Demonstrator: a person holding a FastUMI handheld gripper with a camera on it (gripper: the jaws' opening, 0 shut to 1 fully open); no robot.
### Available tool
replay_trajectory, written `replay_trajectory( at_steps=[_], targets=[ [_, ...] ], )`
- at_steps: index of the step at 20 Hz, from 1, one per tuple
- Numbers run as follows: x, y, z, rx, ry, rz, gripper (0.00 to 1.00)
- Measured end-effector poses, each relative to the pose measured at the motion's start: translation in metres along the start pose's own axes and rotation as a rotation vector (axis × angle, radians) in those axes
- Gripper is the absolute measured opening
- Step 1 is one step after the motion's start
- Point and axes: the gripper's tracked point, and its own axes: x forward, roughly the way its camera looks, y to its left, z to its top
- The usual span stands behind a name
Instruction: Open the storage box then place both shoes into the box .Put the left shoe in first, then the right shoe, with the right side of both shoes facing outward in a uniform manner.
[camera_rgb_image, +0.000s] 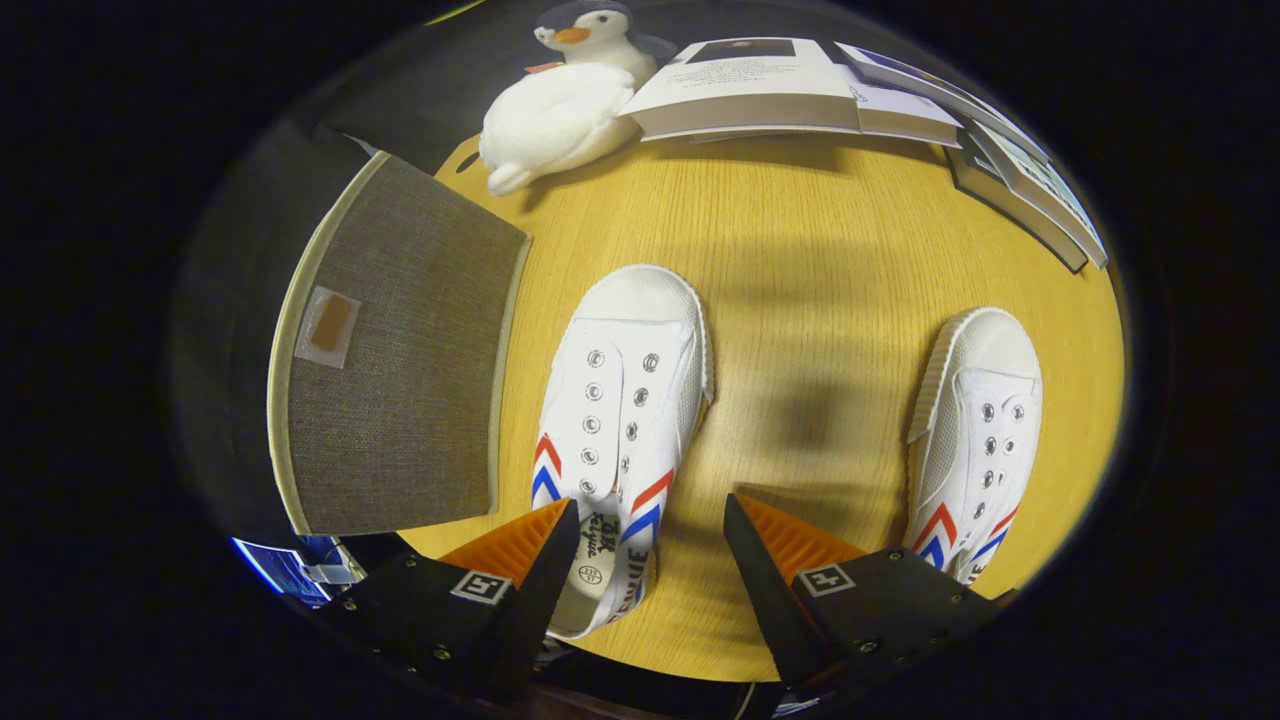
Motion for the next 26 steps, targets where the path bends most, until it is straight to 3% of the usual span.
replay_trajectory(
  at_steps=[3, 4, 6, 7, 9, 11, 26],
  targets=[
    [0.010, 0.008, 0.000, 0.013, 0.002, 0.037, 0.83],
    [0.009, 0.012, 0.003, 0.015, -0.006, 0.056, 0.76],
    [0.010, 0.015, 0.003, -0.021, -0.008, 0.054, 0.51],
    [0.004, 0.009, 0.004, -0.065, -0.012, 0.025, 0.46],
    [0.007, 0.004, 0.003, -0.009, -0.013, 0.025, 0.20],
    [0.006, 0.005, -0.001, 0.091, 0.006, 0.046, 0.07],
    [-0.017, 0.006, 0.017, 0.073, 0.007, 0.039, 0.07]
  ],
)
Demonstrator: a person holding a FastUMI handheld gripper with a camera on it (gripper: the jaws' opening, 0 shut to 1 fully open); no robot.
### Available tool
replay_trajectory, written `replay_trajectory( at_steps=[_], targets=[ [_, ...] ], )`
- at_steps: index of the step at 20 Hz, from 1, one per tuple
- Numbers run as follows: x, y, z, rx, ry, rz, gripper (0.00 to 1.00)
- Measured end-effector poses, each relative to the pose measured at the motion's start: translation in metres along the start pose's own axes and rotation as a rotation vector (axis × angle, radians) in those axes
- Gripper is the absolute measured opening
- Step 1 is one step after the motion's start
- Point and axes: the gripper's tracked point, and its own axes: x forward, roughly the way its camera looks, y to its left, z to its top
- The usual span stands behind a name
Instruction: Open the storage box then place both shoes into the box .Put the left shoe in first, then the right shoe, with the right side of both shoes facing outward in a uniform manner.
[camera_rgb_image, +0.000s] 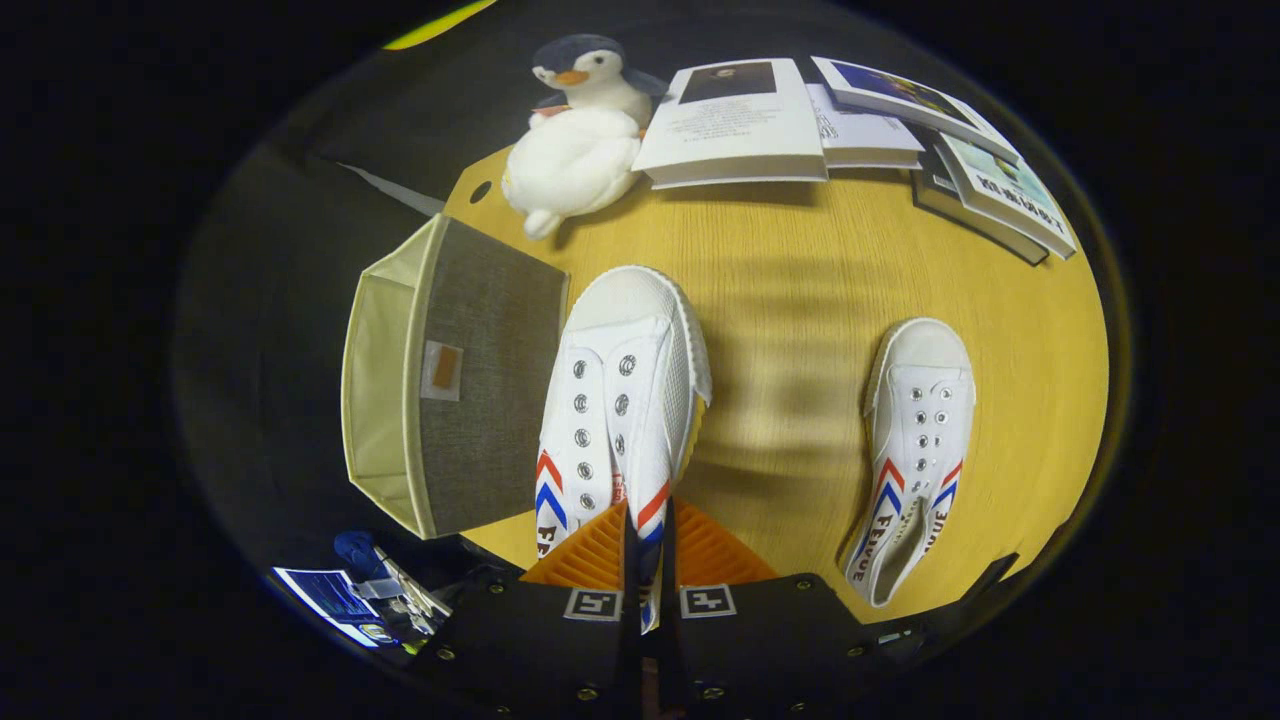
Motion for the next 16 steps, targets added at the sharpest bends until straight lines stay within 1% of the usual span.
replay_trajectory(
  at_steps=[7, 11, 16],
  targets=[
    [0.0018, -0.0004, 0.0040, -0.070, -0.020, 0.054, 0.07],
    [0.0085, 0.0007, 0.0041, -0.122, -0.028, 0.102, 0.07],
    [0.0091, 0.0008, 0.0069, -0.185, -0.007, 0.140, 0.07]
  ],
)
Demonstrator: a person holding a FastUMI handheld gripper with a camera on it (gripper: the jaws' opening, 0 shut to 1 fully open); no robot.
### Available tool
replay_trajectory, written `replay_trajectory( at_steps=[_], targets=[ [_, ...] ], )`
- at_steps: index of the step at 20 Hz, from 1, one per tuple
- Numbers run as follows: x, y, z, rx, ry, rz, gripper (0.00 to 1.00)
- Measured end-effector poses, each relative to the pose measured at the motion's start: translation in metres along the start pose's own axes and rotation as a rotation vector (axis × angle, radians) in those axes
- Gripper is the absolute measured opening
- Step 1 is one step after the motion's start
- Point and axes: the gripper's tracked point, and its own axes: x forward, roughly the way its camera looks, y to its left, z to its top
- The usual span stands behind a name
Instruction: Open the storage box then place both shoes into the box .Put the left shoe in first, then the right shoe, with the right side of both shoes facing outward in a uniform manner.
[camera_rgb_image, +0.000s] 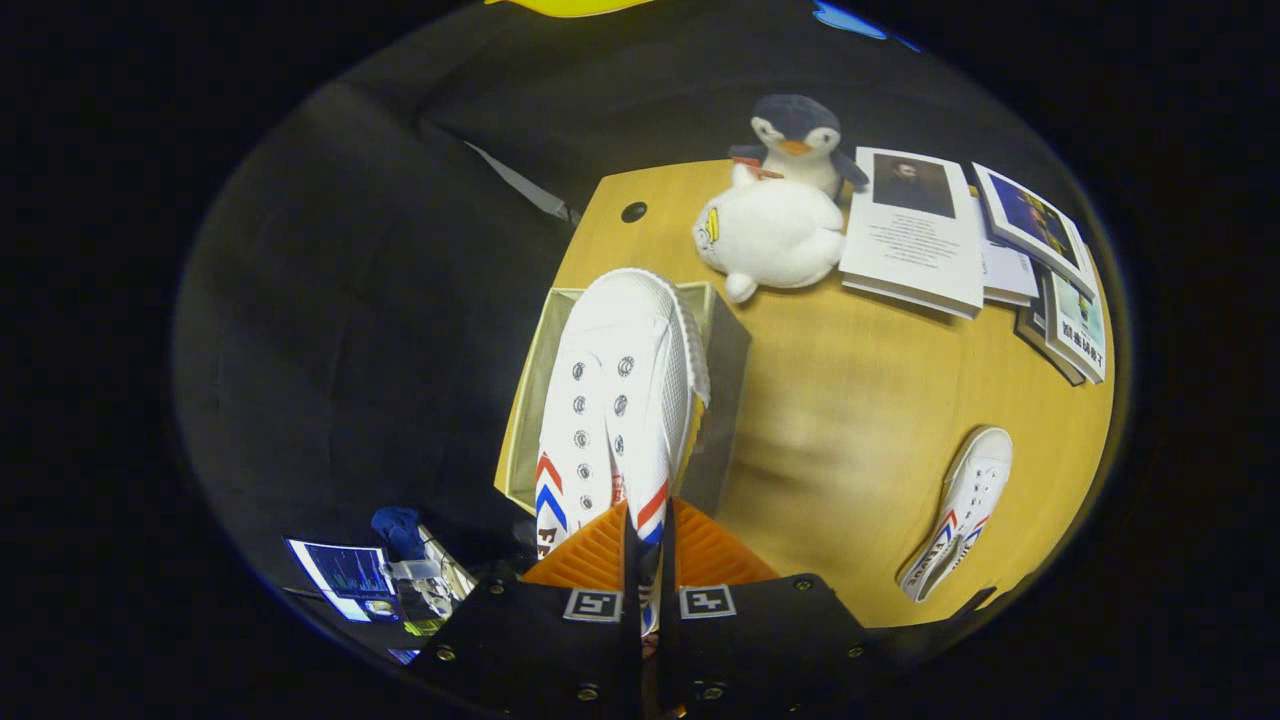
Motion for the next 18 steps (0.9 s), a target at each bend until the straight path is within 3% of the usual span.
replay_trajectory(
  at_steps=[8, 16, 18],
  targets=[
    [0.004, -0.006, -0.007, -0.076, 0.076, -0.071, 0.07],
    [0.005, -0.006, -0.010, -0.060, 0.121, -0.119, 0.07],
    [0.010, 0.005, -0.008, -0.028, 0.109, -0.086, 0.24]
  ],
)
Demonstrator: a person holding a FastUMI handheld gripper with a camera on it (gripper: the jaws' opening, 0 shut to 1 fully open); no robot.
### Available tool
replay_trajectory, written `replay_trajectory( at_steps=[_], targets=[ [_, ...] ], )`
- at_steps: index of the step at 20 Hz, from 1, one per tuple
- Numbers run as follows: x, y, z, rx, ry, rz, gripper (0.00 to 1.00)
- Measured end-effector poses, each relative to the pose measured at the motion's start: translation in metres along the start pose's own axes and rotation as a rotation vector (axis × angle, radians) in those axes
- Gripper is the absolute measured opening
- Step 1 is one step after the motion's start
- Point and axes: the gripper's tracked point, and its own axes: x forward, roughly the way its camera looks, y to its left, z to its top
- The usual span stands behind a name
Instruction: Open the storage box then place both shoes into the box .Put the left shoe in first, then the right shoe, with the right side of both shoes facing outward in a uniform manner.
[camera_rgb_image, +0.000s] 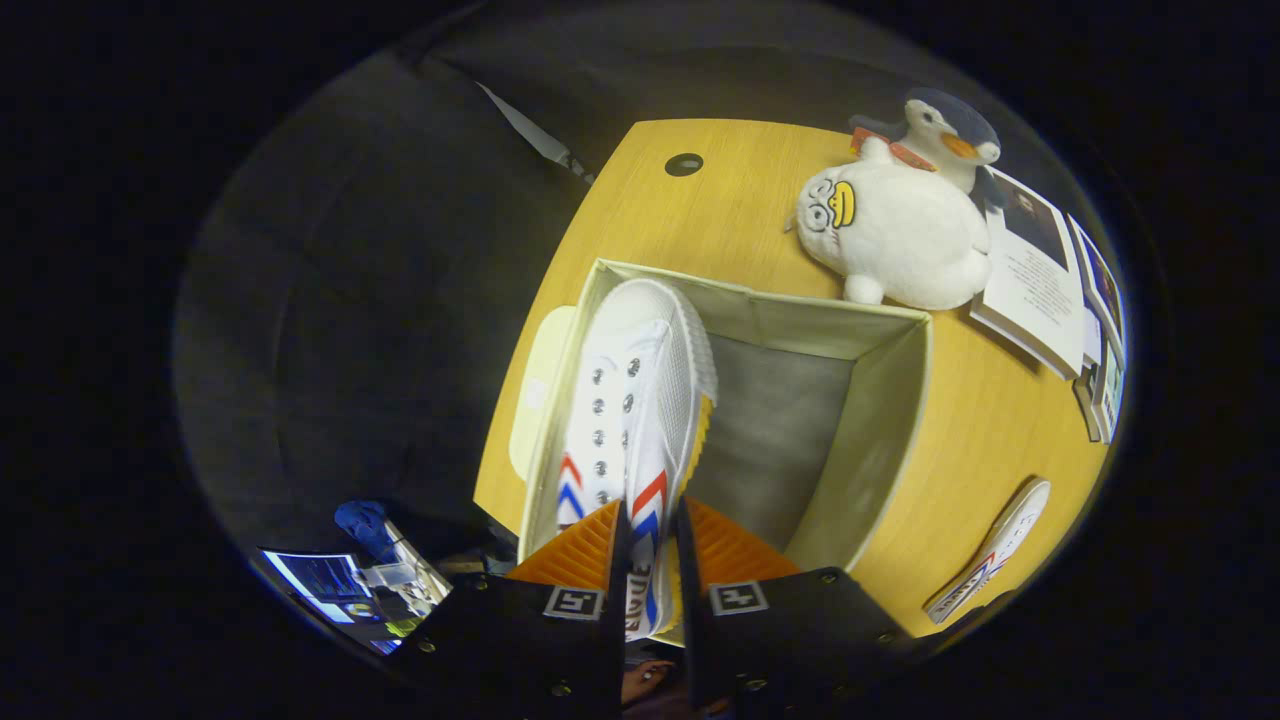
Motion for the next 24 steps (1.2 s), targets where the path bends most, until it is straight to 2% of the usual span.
replay_trajectory(
  at_steps=[1, 3, 14, 24],
  targets=[
    [0.001, 0.004, 0.004, -0.001, -0.017, 0.021, 0.45],
    [0.003, -0.006, 0.009, -0.033, -0.048, -0.002, 0.94],
    [-0.009, -0.007, 0.014, -0.013, -0.113, 0.049, 0.95],
    [-0.016, -0.026, 0.018, 0.069, -0.193, 0.014, 0.95]
  ],
)
